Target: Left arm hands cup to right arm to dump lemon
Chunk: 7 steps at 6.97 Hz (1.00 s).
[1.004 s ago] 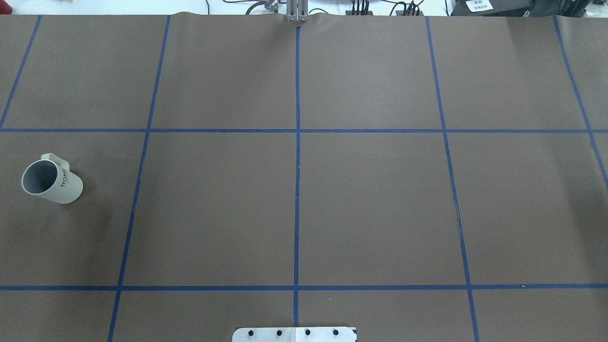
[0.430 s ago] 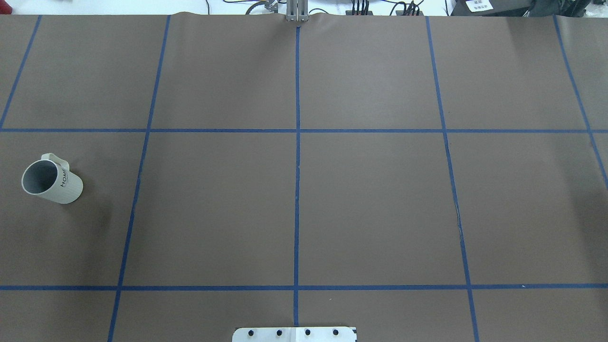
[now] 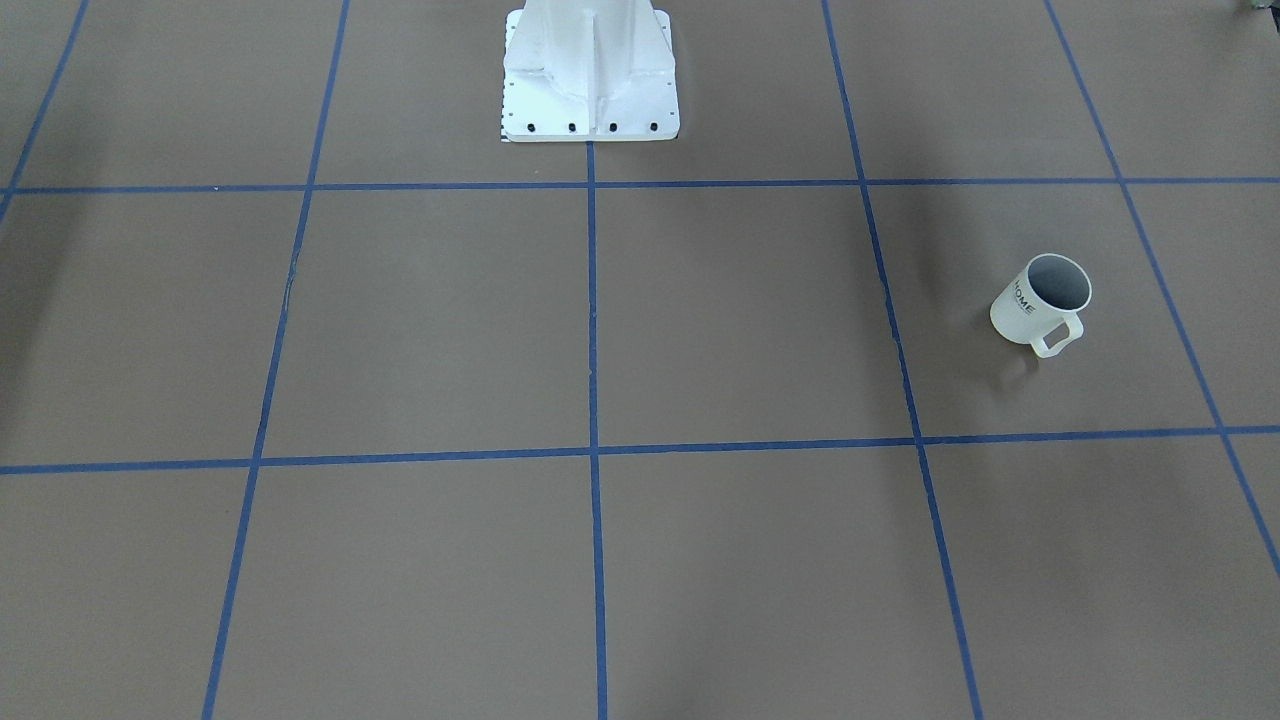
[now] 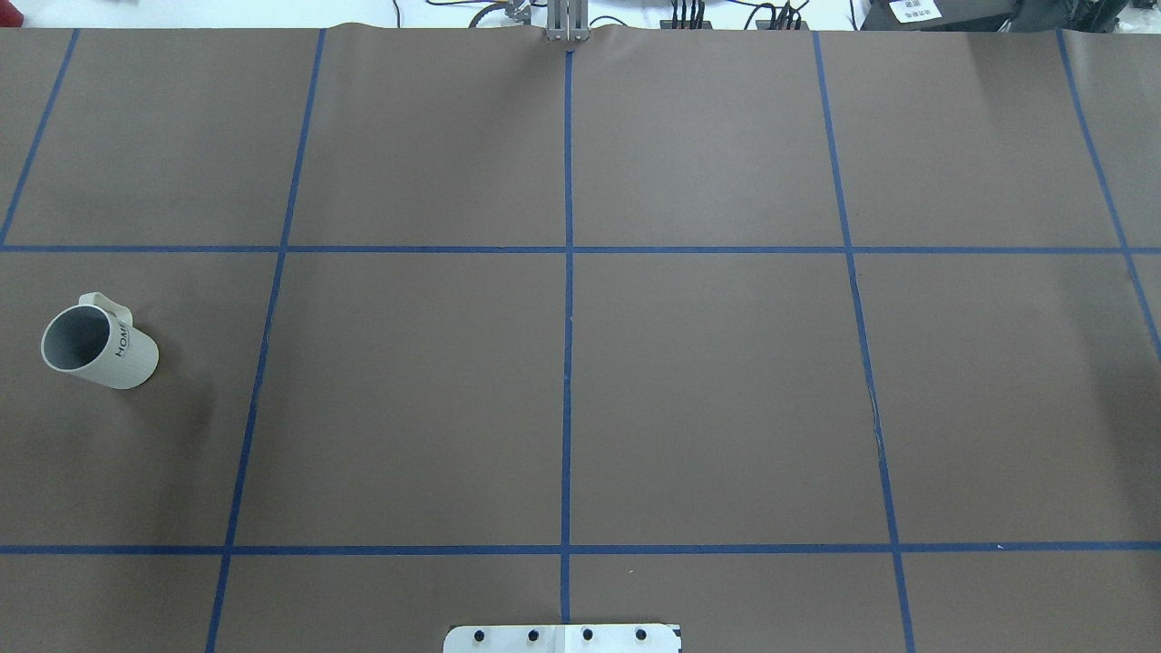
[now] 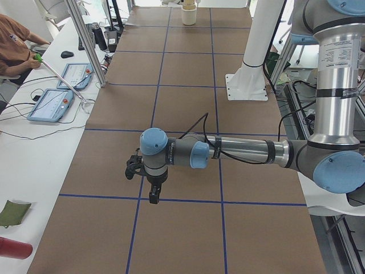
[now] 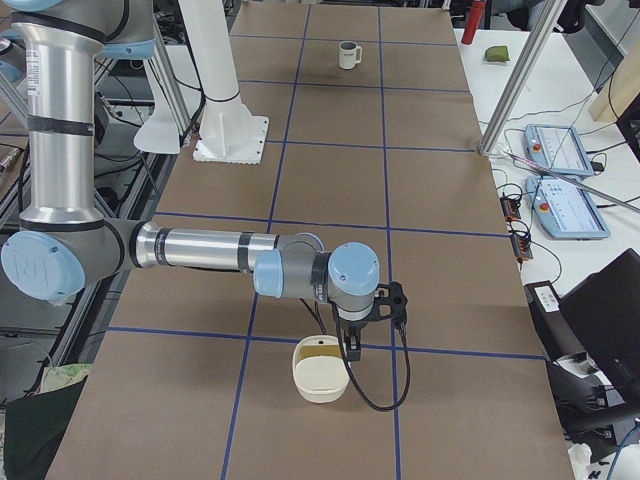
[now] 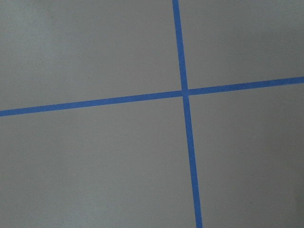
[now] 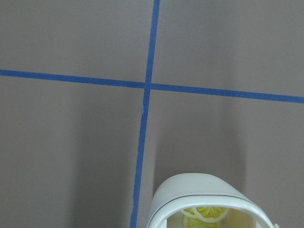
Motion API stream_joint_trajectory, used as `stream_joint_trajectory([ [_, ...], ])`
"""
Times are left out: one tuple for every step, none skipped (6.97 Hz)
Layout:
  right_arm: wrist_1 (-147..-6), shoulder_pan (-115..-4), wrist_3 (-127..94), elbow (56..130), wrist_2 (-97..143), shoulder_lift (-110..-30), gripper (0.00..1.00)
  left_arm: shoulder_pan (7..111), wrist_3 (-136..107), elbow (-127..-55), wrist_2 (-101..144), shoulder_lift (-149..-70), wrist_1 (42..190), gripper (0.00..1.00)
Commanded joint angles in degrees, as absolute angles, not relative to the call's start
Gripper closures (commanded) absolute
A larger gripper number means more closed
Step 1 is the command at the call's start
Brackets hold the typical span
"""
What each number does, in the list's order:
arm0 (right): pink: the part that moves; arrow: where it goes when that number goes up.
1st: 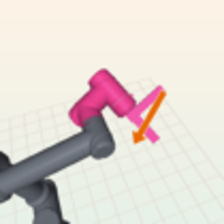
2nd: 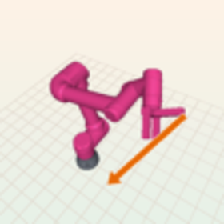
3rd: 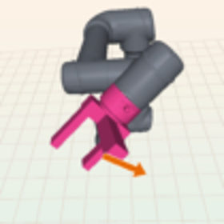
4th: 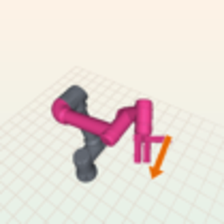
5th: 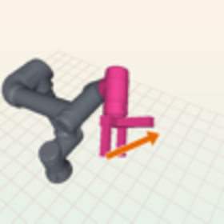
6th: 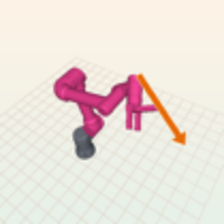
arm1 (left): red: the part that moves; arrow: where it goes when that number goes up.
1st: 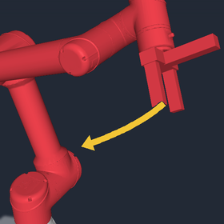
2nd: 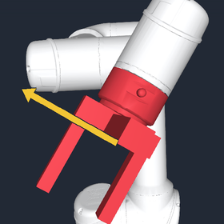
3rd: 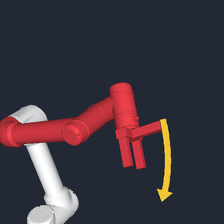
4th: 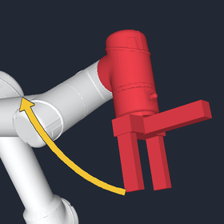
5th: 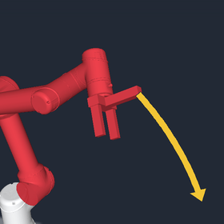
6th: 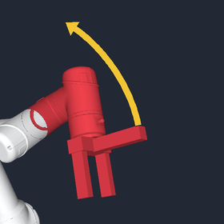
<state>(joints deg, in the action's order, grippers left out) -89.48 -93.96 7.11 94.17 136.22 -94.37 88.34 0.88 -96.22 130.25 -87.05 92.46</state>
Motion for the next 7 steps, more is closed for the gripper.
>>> stream_joint_trajectory([
  [-89.4,-94.0,7.1,94.0,136.1,-94.2,0.0,88.3,0.8,-96.2,130.3,-87.0,92.5,0.0],
  [-89.4,-94.0,7.0,93.9,136.1,-94.2,0.0,88.3,0.6,-96.2,130.3,-87.0,92.5,0.0],
  [-89.4,-94.0,6.9,93.9,136.1,-94.3,0.0,88.3,0.2,-95.9,130.2,-87.0,92.5,0.0],
  [-89.5,-94.0,6.9,93.8,136.1,-94.3,0.0,88.4,-0.1,-95.7,130.2,-87.0,92.3,0.0],
  [-89.5,-94.0,6.9,93.8,136.1,-94.3,0.0,88.9,-1.9,-95.6,130.2,-86.9,91.9,0.0],
  [-89.5,-94.0,6.9,93.8,136.1,-94.2,0.0,89.0,-3.6,-95.6,130.2,-86.9,91.8,0.0],
  [-89.5,-94.0,6.8,93.8,136.0,-94.2,0.0,89.0,-3.7,-95.5,130.2,-86.9,91.8,0.0],
])
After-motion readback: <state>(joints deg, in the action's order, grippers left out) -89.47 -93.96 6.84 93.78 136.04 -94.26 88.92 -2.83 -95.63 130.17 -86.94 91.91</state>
